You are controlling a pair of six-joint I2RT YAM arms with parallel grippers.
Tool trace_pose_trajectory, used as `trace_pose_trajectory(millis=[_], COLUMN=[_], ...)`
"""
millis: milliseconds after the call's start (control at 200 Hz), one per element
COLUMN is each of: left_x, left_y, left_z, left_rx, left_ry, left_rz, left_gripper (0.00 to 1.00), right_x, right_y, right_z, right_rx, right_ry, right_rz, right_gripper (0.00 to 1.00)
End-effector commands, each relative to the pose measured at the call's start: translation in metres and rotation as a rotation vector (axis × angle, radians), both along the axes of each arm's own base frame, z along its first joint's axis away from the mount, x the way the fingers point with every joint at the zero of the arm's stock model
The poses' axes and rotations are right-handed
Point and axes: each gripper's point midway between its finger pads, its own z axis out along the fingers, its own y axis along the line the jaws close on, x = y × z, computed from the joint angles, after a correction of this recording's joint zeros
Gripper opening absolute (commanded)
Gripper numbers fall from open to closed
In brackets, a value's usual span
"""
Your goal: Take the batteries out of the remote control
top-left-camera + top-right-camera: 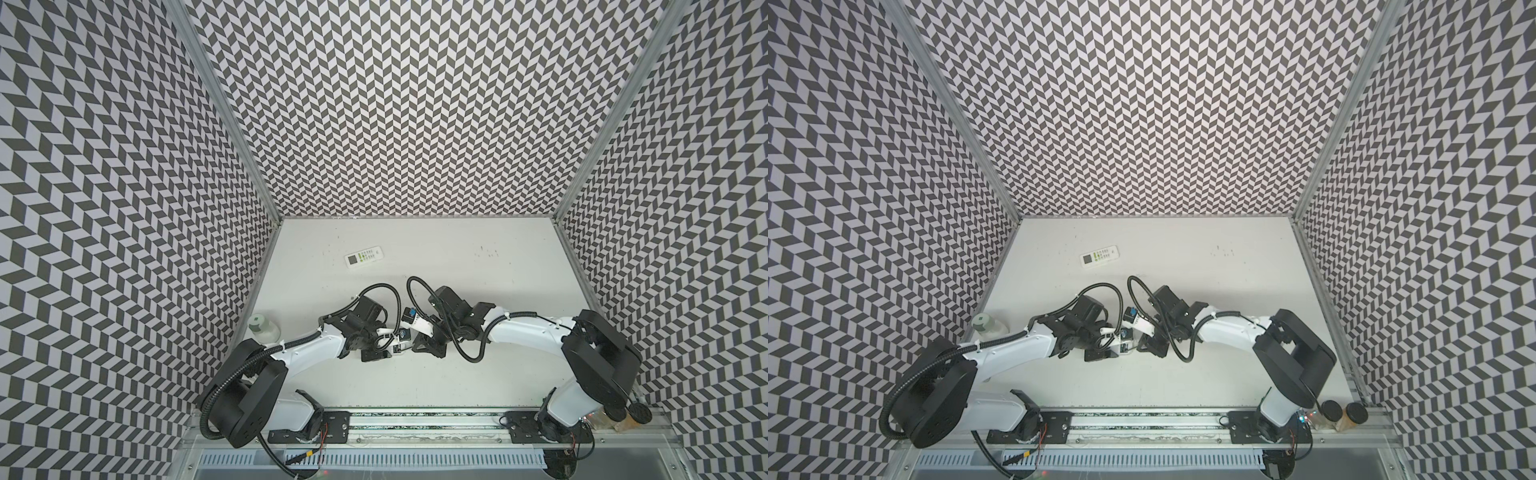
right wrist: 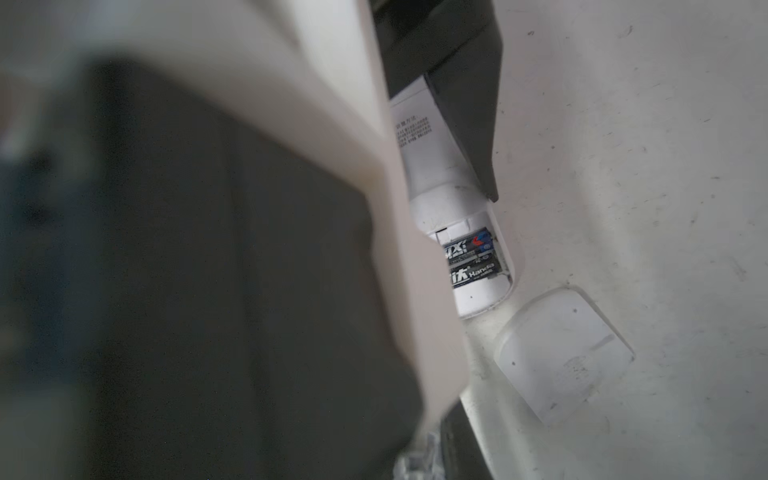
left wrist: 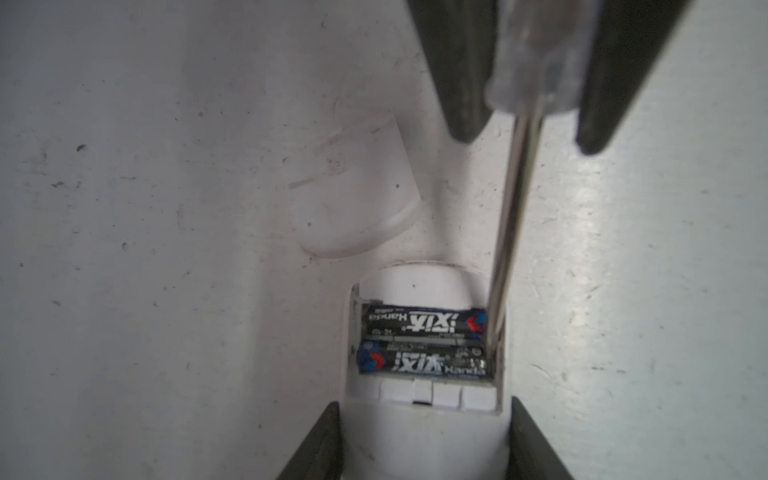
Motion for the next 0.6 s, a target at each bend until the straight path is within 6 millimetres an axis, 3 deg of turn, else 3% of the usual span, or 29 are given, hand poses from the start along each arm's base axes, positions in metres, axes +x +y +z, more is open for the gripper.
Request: trace_pose_trajectory(millis=[0,340,596], left_x=[-0.023,-0.022,-0.023], left_y=[0.009,0.006,0.005], left_z=[-0.016,-0.013,-0.014], left_rx=[0.055,0.043,0.040], left_ry=[0.092,0.099,0.104], left_rz=[-0.028,-0.026,-0.031], left_gripper=[0.41,0.41,0.40], right_x=[0.023,0.046,0.053], right_y=[0.000,-0.005,-0.003], right_z=[0.011,0.041,0.063], right_rx=[0.026,0.071,0.148], right_ry=[-0.149,-0.338,-0.383], right_rz=[-0.094,-0.224,-0.271], right_gripper=[0.00,0.00,0.00])
